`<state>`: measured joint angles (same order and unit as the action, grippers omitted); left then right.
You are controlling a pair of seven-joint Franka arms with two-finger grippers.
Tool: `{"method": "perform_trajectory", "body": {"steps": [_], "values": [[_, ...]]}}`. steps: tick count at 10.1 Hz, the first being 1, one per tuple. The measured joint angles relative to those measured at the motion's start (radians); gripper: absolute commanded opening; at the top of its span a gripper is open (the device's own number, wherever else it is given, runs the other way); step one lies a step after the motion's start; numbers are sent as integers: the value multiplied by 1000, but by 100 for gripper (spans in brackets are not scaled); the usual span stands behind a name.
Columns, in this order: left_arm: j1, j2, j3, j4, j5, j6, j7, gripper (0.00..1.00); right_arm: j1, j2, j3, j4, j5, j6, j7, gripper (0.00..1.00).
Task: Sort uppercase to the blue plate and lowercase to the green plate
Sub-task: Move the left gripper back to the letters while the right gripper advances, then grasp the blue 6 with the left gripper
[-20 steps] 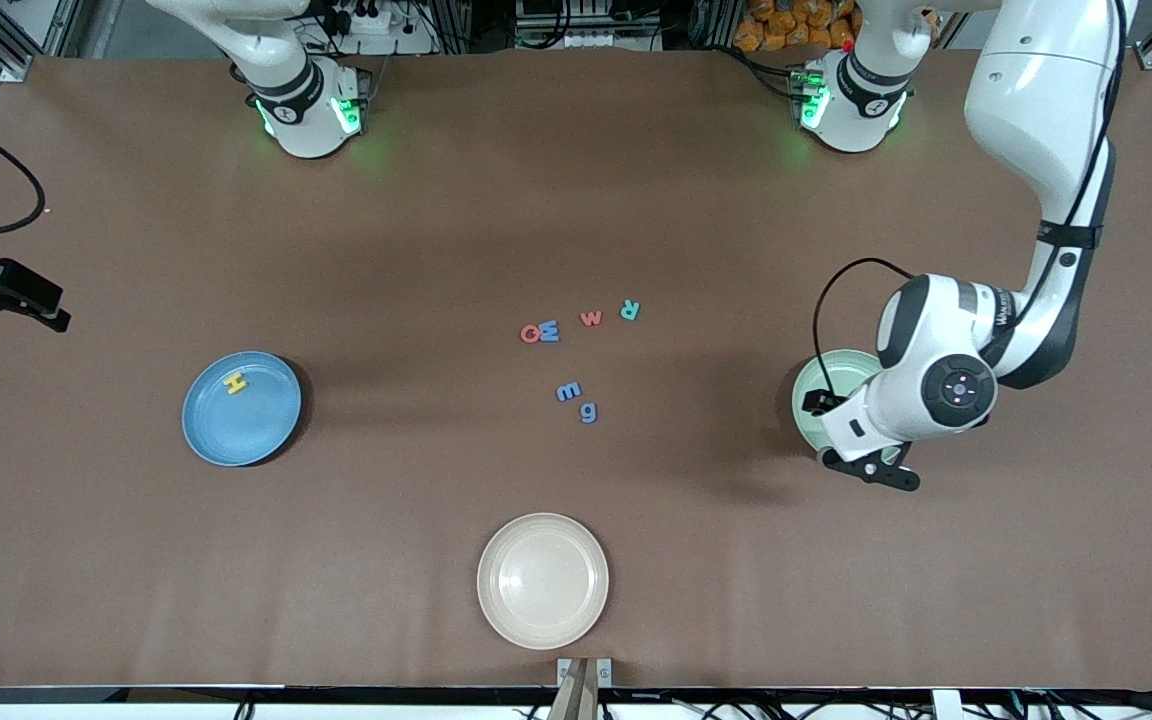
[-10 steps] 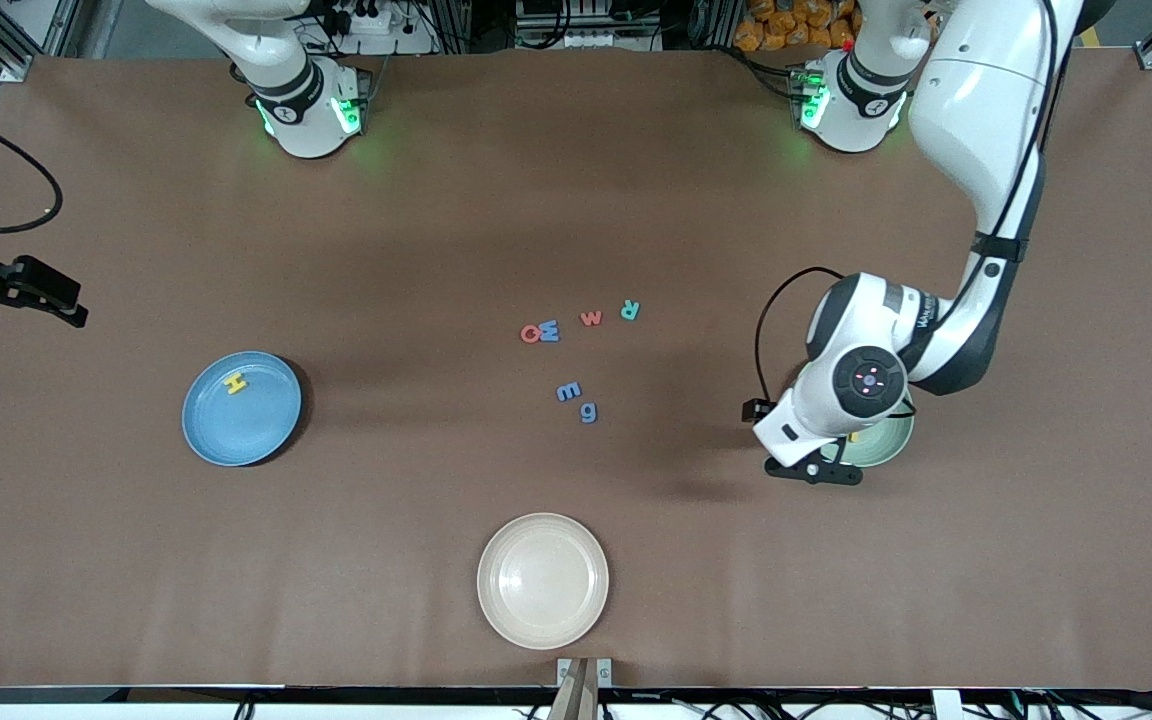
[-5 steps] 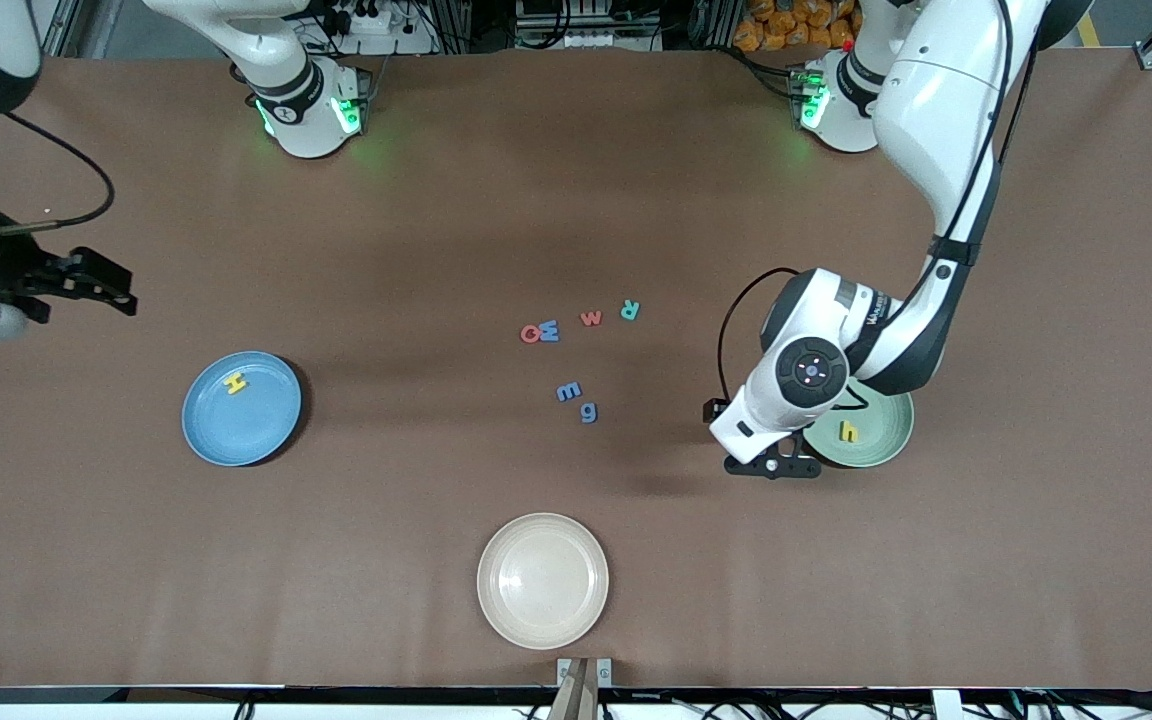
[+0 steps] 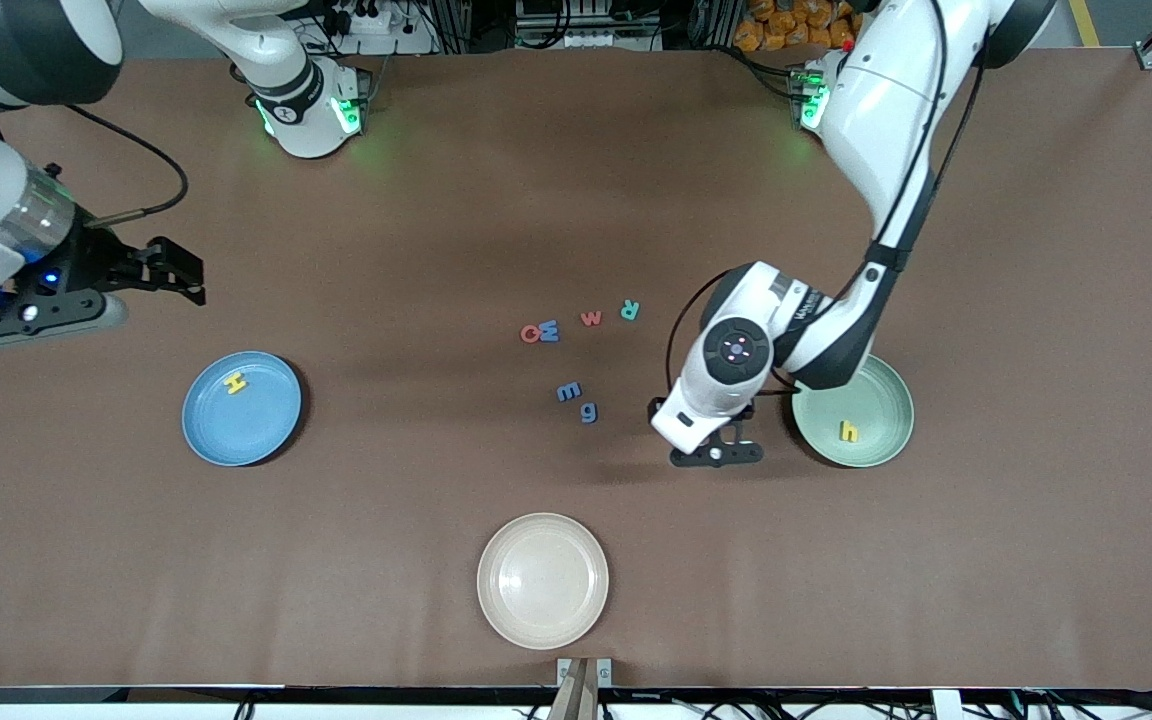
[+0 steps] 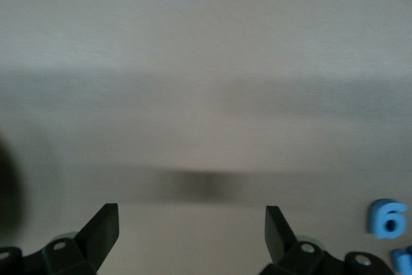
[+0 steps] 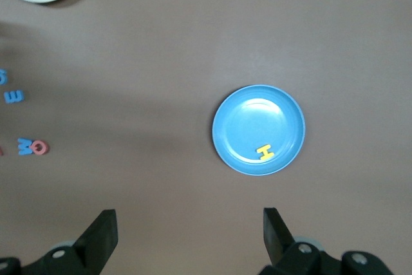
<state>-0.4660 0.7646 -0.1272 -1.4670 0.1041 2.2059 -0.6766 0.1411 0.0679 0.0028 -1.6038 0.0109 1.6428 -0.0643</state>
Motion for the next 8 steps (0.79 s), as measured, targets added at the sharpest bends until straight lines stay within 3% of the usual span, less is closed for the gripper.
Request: {"method": "perform_trajectory", "body": {"steps": [3,8], "values": [[-39,27,1,13,0,34,-82,100,73,5,0,-16,6,2,43,100],[-105,52,0,20,-10,31,-234,100,308,88,2,-23,6,61,285,100]]}}
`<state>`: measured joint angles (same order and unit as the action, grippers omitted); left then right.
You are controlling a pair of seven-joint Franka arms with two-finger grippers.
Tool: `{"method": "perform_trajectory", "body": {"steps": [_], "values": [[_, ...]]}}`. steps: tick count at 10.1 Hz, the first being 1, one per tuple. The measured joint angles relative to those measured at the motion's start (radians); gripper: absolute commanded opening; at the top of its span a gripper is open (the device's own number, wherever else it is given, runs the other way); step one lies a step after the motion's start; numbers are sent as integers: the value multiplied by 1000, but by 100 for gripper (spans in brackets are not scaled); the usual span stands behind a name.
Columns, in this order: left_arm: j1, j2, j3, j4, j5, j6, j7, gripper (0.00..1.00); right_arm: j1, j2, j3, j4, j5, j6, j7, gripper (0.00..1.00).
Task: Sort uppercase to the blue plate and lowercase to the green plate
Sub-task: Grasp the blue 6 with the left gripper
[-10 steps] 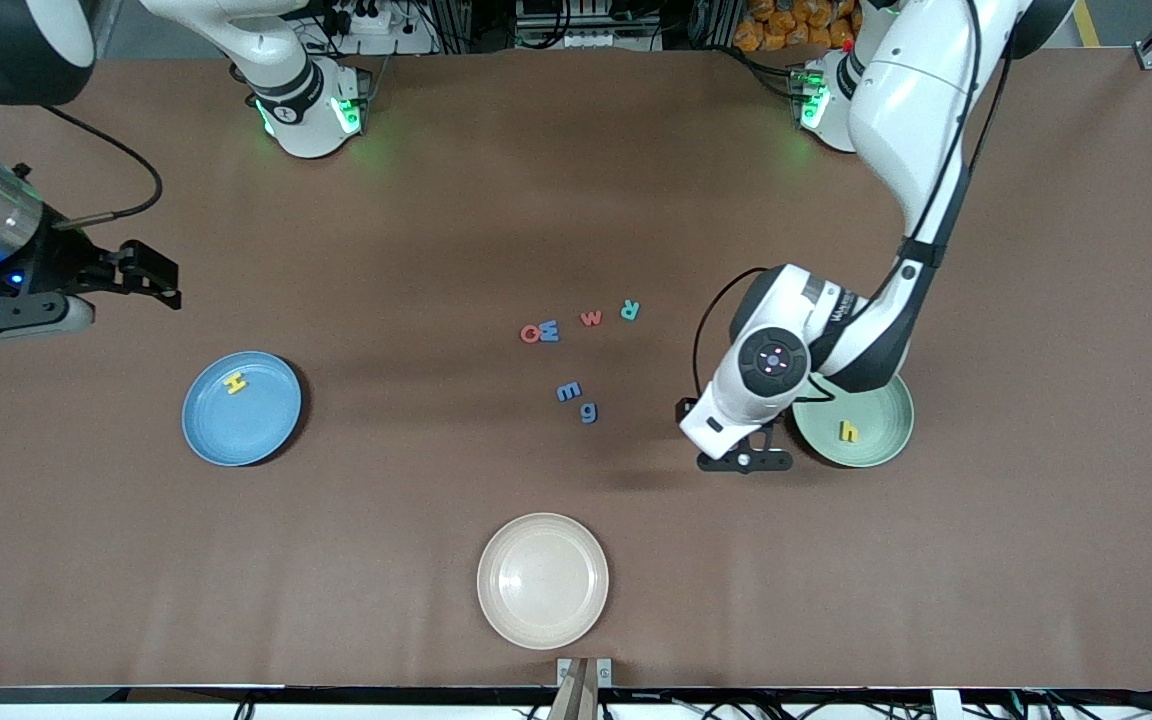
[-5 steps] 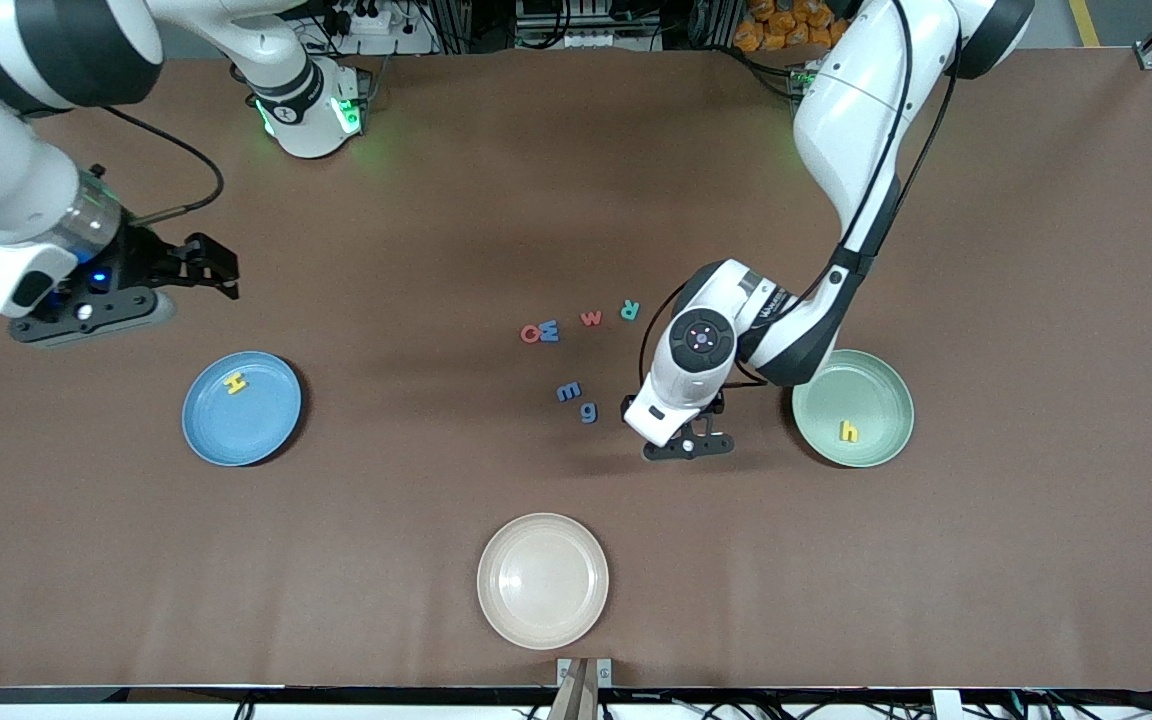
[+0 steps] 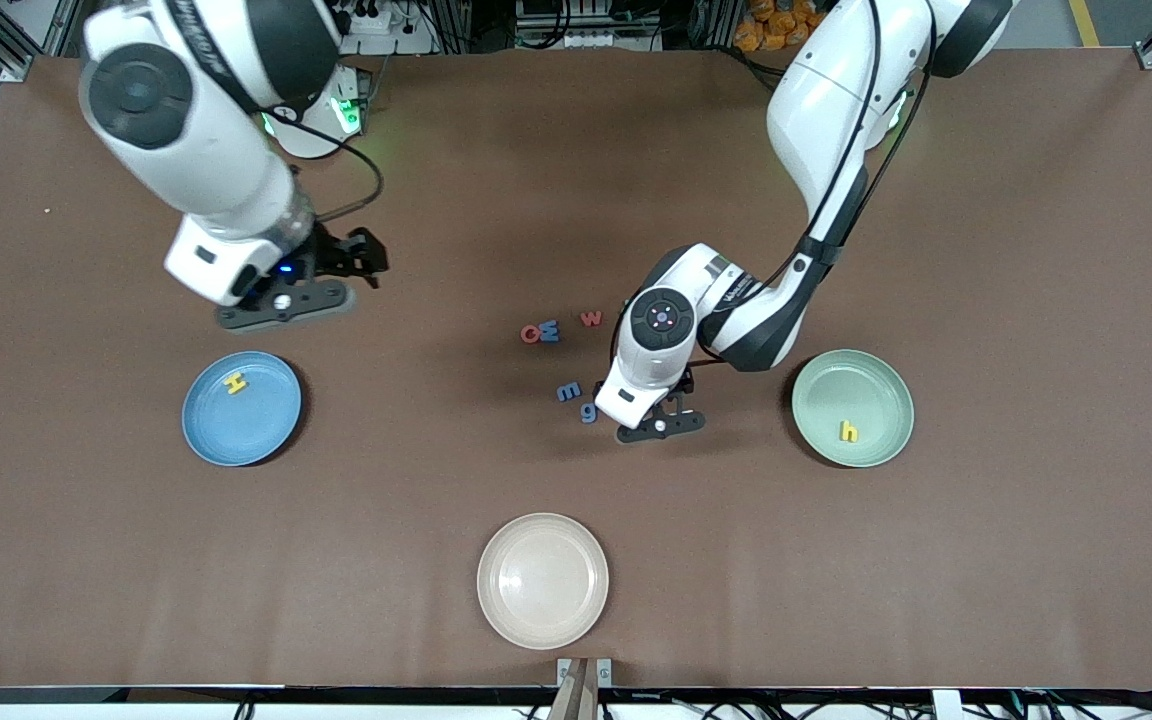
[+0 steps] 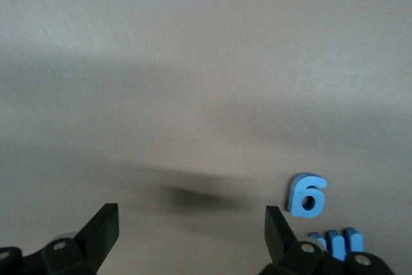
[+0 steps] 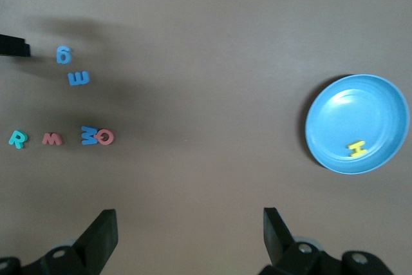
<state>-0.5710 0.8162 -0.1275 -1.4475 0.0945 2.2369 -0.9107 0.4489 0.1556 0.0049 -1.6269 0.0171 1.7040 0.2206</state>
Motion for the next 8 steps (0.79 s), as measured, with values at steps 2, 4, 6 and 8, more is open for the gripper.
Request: {"method": "perform_trajectory", "body": {"steps": [2,4,6,8], "values": [[-17,36,0,1,0,36,-29,100,9,21,-2,0,0,17,3,100],[-27,48,0,4,0,88,-32,100,9,22,-7,0,0,19,3,100],[-36,50,0,7,0,136,-32,100,9,22,-8,0,0,21,3,100],[-56,58,1,7,0,186,-39,100,7,22,-12,1,0,21,3,100]]}}
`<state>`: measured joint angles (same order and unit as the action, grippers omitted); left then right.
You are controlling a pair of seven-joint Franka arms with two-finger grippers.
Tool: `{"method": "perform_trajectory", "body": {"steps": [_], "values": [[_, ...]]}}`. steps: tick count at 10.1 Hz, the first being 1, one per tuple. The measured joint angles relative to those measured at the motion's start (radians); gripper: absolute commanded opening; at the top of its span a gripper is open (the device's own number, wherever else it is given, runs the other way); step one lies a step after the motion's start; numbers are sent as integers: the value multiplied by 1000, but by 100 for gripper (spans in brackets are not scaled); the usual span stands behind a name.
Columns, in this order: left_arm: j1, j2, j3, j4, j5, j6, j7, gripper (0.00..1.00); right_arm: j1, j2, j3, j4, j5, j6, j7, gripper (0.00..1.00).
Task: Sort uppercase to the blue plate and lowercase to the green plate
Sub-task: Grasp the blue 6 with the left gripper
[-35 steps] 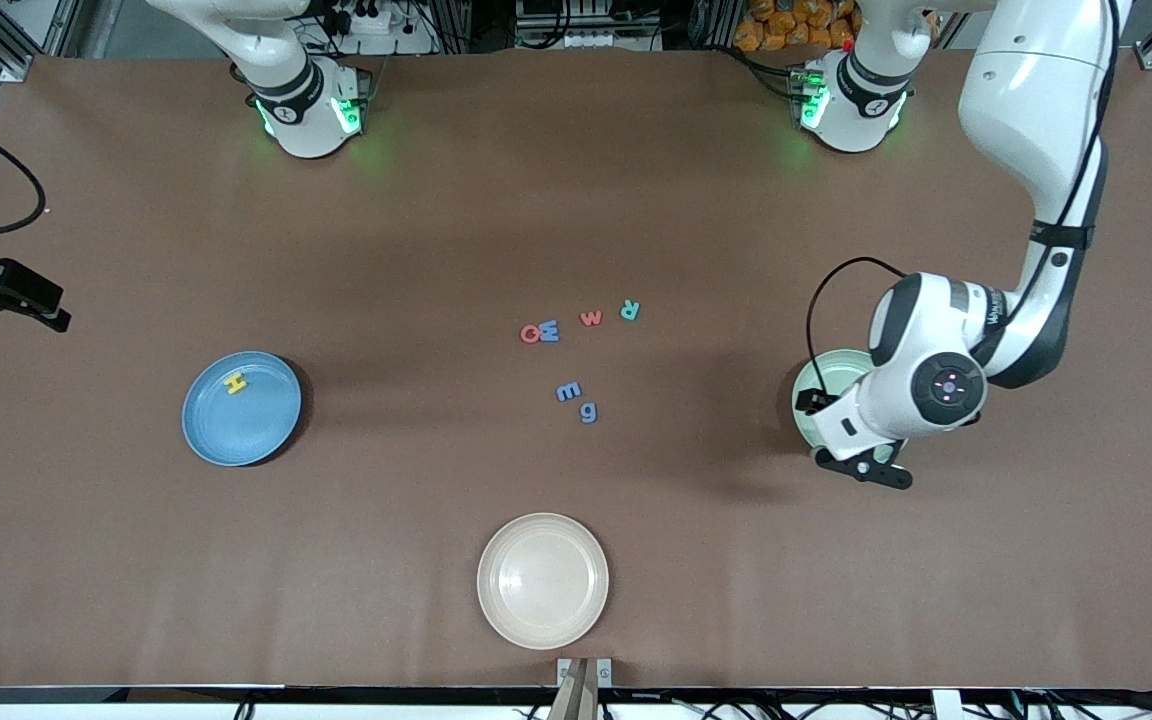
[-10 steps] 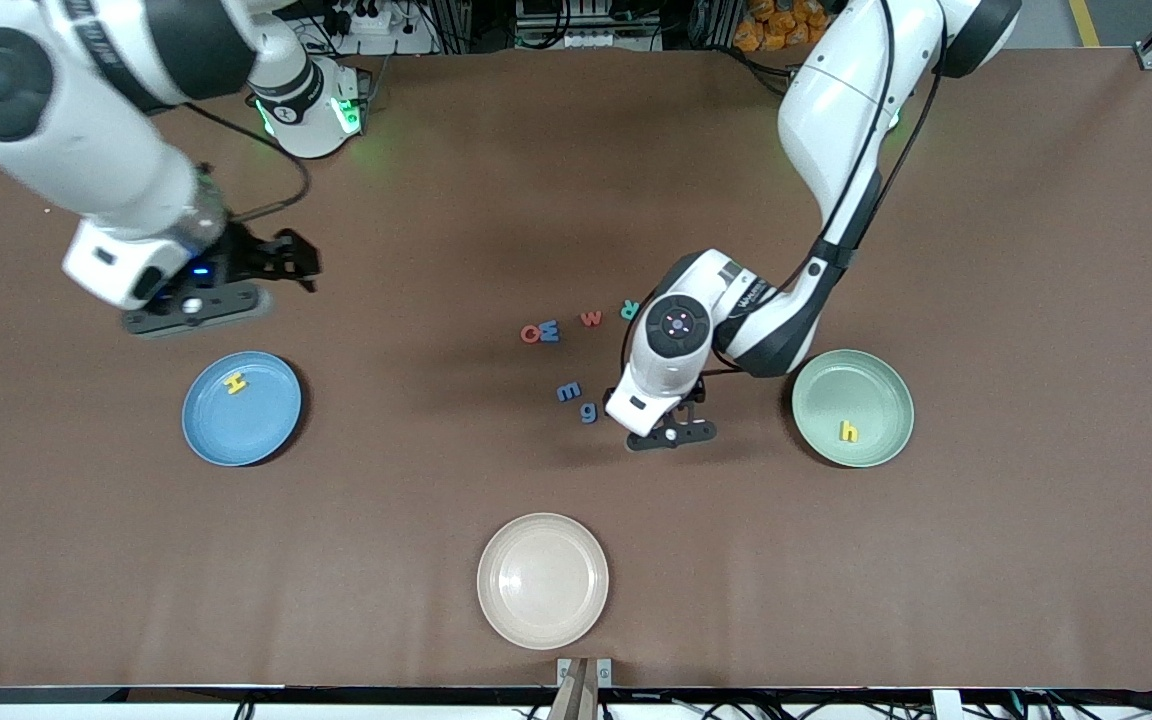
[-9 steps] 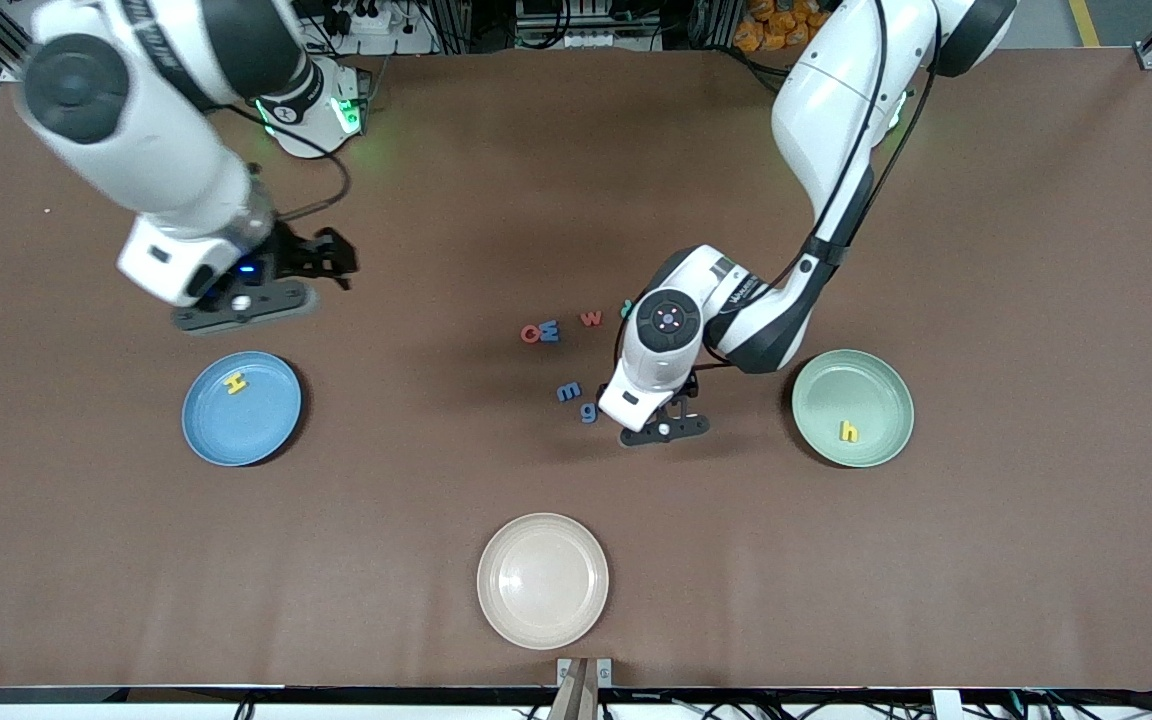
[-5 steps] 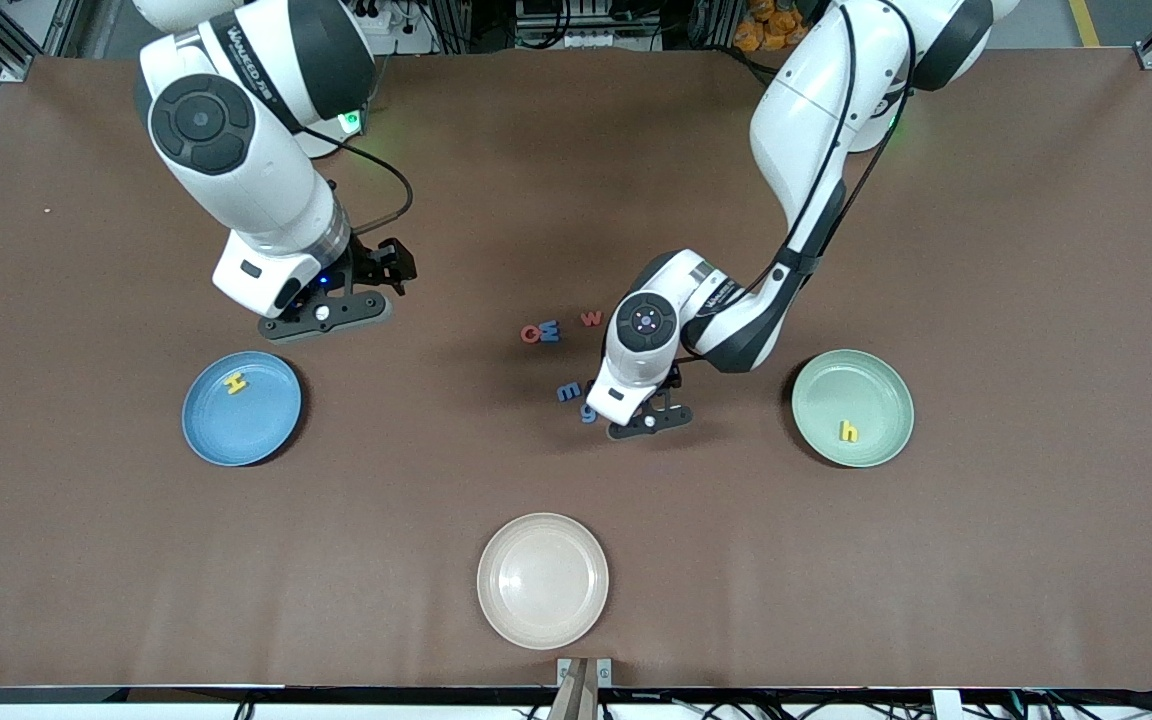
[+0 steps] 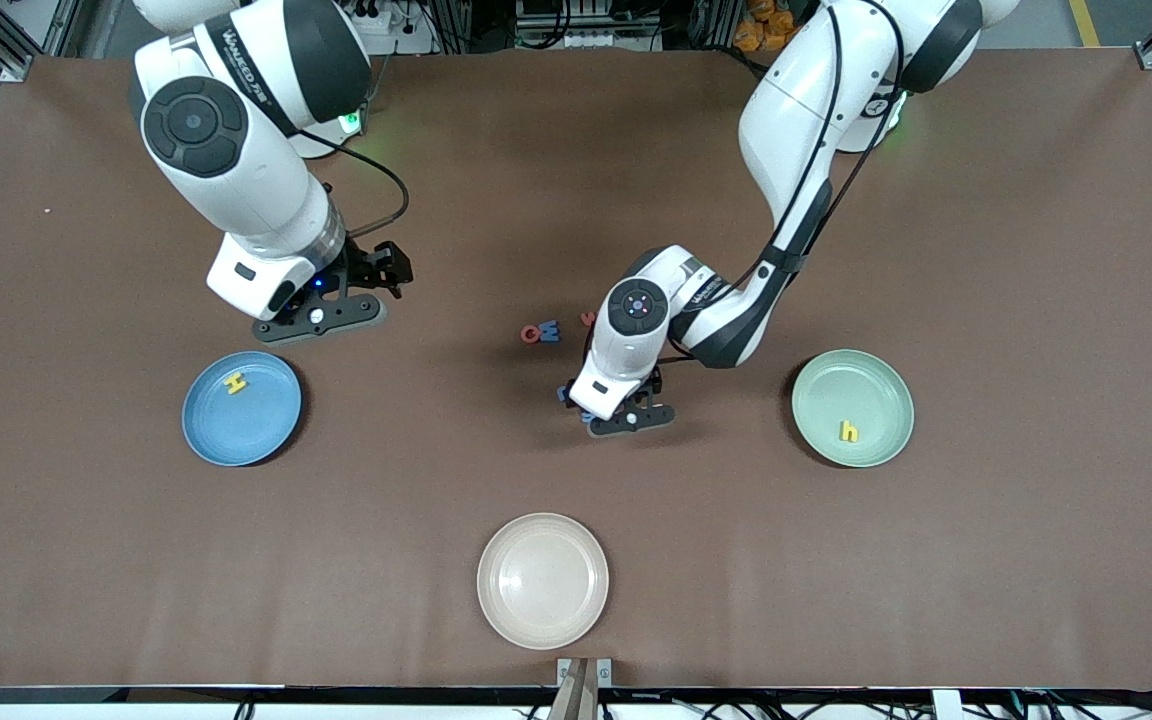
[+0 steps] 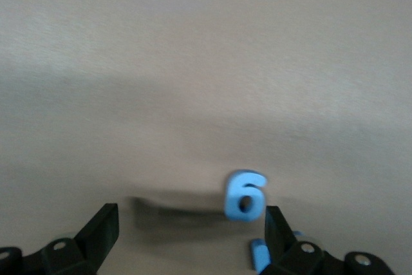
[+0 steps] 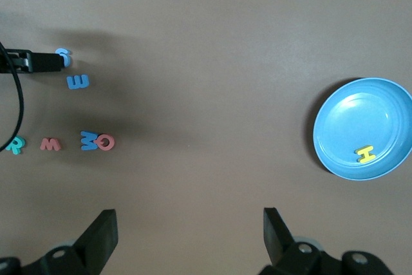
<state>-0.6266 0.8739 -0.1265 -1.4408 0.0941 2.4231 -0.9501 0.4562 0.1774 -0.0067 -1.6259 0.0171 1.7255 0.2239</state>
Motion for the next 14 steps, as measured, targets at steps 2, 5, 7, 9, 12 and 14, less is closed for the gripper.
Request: {"method": "perform_trajectory", "body": {"steps": [2,5,7,9,12,14], "values": [[-25,25,9,1,0,50,-6,100,-9,0,-5,6,0,0,0,100],[-46,40,42,33,7,56,-6,100,-64,-6,-7,18,23,-1,-39,100],[-70,45,82,44,53,56,0,100,-104,-12,-8,20,48,-7,-84,100],[-95,51,91,45,90,56,7,100,-108,-14,-7,22,51,-16,-91,100],[-122,55,97,46,104,56,7,100,-107,-14,-5,23,54,-17,-91,100],[-123,56,98,46,149,51,8,100,-107,-14,-5,23,55,-17,-91,100]]}}
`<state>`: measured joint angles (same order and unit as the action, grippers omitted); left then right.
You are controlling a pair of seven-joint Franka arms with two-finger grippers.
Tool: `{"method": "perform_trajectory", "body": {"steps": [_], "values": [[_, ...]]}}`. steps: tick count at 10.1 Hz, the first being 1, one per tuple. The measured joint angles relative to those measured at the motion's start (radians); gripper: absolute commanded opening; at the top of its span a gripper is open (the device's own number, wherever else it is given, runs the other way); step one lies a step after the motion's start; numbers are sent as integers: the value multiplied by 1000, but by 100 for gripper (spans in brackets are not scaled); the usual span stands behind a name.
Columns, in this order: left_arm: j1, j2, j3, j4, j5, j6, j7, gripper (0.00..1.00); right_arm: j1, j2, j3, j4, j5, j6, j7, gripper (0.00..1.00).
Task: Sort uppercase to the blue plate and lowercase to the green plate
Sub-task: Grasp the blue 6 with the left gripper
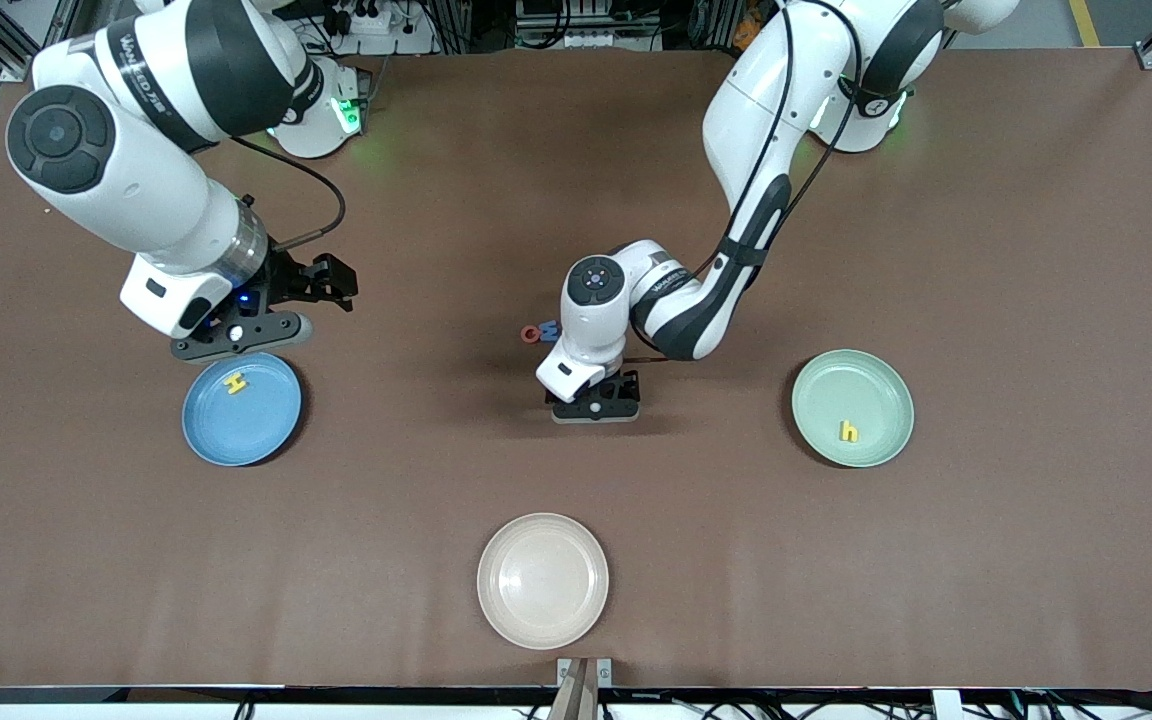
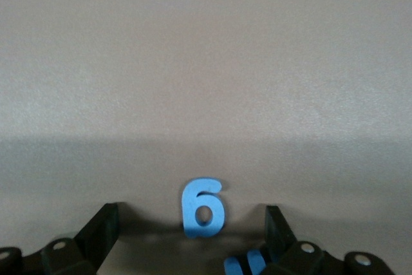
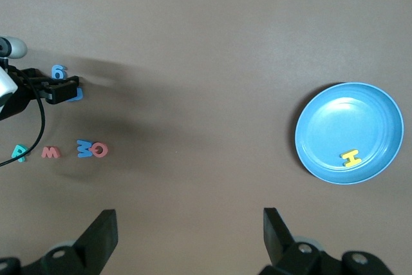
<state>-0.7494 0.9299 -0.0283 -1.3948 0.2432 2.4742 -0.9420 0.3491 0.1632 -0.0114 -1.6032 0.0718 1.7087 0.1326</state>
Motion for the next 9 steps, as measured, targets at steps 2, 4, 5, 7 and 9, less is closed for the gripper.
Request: {"method": "perform_trajectory", "body": {"steps": [2,4,5,7,9], "values": [[0,1,0,0,26,-4,0,100,0,0,0,0,0,0,0,100],[0,1,0,0,31,-4,0,100,0,0,0,0,0,0,0,100],[0,1,0,0,31,-4,1,100,0,0,0,0,0,0,0,100],[0,1,1,1,31,-4,1,57,0,0,1,0,1,0,0,100],[0,0,1,6,31,-4,1,0,0,0,1,0,1,0,-1,100]]}}
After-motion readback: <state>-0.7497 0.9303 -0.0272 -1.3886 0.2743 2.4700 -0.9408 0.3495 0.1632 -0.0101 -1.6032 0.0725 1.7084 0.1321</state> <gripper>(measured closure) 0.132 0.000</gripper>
